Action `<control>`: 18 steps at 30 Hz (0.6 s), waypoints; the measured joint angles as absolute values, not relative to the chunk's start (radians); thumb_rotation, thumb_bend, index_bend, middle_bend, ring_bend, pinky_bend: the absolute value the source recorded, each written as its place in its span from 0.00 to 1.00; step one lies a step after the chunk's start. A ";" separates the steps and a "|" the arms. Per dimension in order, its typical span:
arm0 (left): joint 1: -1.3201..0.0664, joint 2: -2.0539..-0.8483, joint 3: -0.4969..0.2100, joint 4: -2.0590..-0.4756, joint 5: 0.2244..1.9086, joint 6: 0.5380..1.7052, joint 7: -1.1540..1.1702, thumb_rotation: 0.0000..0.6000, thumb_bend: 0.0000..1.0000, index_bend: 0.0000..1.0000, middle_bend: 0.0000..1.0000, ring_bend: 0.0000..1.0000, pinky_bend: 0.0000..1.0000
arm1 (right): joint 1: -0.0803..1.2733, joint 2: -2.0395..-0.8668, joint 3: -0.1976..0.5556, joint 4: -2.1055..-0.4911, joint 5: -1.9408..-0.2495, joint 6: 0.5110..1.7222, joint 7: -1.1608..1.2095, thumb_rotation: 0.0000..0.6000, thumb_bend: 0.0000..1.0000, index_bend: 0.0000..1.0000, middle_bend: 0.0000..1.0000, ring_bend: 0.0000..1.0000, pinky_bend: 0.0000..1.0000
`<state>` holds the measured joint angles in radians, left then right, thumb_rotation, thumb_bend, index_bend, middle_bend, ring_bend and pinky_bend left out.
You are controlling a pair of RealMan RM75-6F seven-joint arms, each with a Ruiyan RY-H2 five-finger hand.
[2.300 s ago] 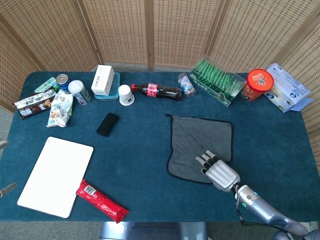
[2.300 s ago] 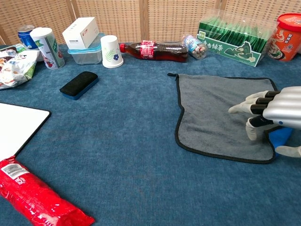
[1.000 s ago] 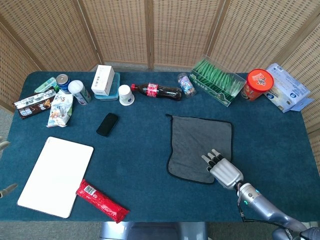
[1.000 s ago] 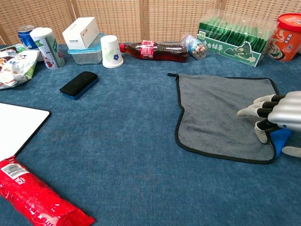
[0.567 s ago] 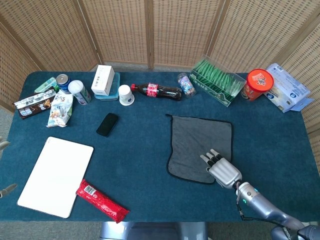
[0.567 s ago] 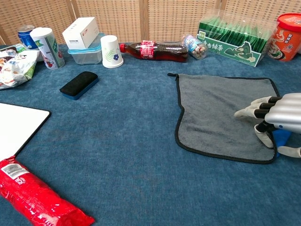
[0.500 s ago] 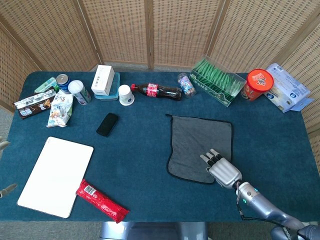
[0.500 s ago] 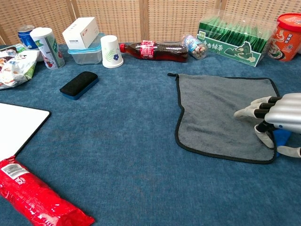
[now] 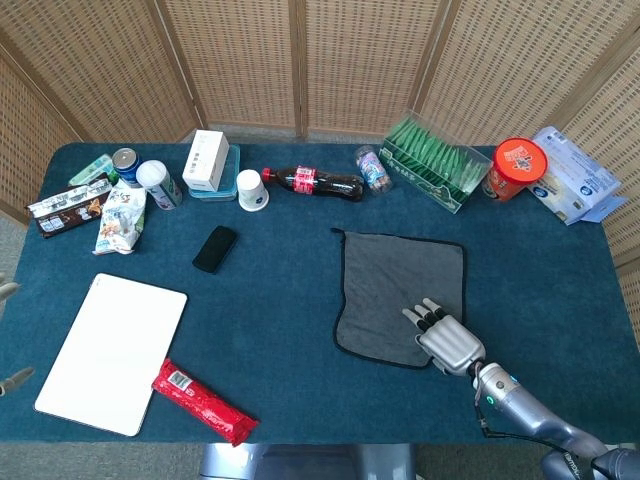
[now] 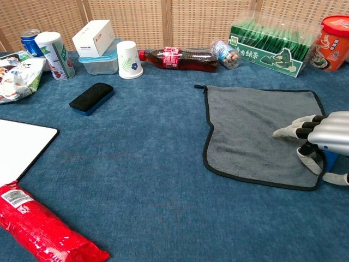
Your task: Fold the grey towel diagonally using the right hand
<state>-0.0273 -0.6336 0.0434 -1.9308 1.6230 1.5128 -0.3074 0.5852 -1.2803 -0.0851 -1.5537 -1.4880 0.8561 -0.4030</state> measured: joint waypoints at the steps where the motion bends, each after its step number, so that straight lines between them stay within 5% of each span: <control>1: -0.027 -0.634 0.043 -1.931 1.623 1.513 -0.307 1.00 0.11 0.11 0.00 0.00 0.00 | 0.585 -1.281 -0.085 -1.553 -1.489 0.858 -0.400 1.00 0.40 0.75 0.00 0.00 0.07; 18: -0.028 -0.634 0.044 -1.930 1.625 1.512 -0.307 1.00 0.11 0.11 0.00 0.00 0.00 | 0.571 -1.278 -0.078 -1.539 -1.524 0.912 -0.359 1.00 0.42 0.88 0.00 0.00 0.10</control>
<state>-0.0278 -0.6337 0.0444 -1.9302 1.6249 1.5125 -0.3069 0.5712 -1.2780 -0.0779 -1.5386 -1.5239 0.9119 -0.3595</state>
